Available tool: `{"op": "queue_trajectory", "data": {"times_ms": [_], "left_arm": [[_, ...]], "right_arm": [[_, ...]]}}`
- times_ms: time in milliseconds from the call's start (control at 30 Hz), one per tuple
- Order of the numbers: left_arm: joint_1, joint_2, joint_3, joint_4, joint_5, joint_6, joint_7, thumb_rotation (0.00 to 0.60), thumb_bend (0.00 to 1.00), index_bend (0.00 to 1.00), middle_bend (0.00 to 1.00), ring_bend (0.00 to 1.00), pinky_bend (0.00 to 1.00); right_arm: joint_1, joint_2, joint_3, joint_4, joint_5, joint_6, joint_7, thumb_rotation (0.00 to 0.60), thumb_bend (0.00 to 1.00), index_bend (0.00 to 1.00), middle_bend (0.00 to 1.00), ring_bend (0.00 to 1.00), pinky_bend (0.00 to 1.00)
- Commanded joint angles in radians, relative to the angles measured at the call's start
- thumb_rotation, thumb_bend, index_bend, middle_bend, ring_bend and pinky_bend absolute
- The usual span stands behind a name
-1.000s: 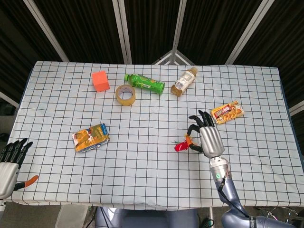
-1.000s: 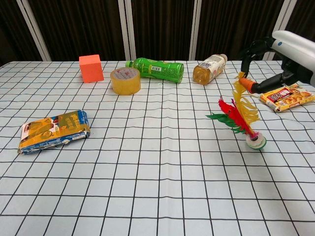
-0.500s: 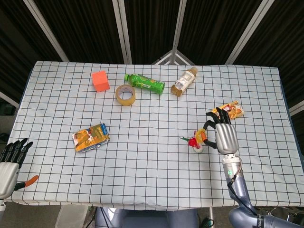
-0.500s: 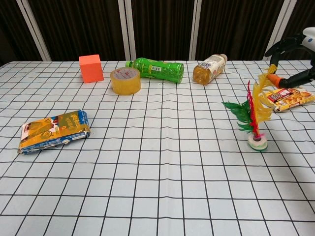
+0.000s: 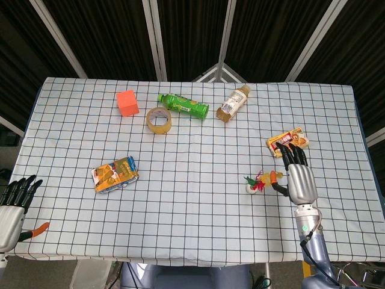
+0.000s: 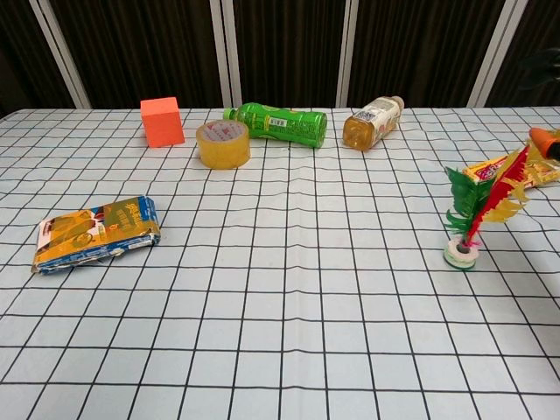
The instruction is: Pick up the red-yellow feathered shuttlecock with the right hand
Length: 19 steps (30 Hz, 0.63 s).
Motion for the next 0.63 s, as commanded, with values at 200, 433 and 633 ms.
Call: {"op": "queue_trajectory", "data": {"times_ms": [200,433,633], "left_arm": [[0.0,0.002,-0.001,0.003,0.0,0.001,-0.011,0.6,0.0,0.0,0.0,0.0,0.0],[0.001,-0.001,-0.001,0.005,-0.001,0.002,0.001,0.6,0.0,0.0,0.0,0.0,0.0],[0.002,-0.005,0.0,0.009,0.006,0.007,0.019,0.6,0.0,0.0,0.0,0.0,0.0]], "right_arm": [[-0.049,0.082,-0.044,-0.05,-0.08,0.056,0.025,0.6,0.56,0.0,0.01,0.0,0.0],[-0.138,0.245,-0.16,-0.028,-0.243,0.135,-0.054,0.6,0.47,0.0,0.0,0.0,0.0],[-0.23,0.309,-0.266,0.079,-0.366,0.224,-0.112,0.6,0.37,0.0,0.0,0.0,0.0]]}}
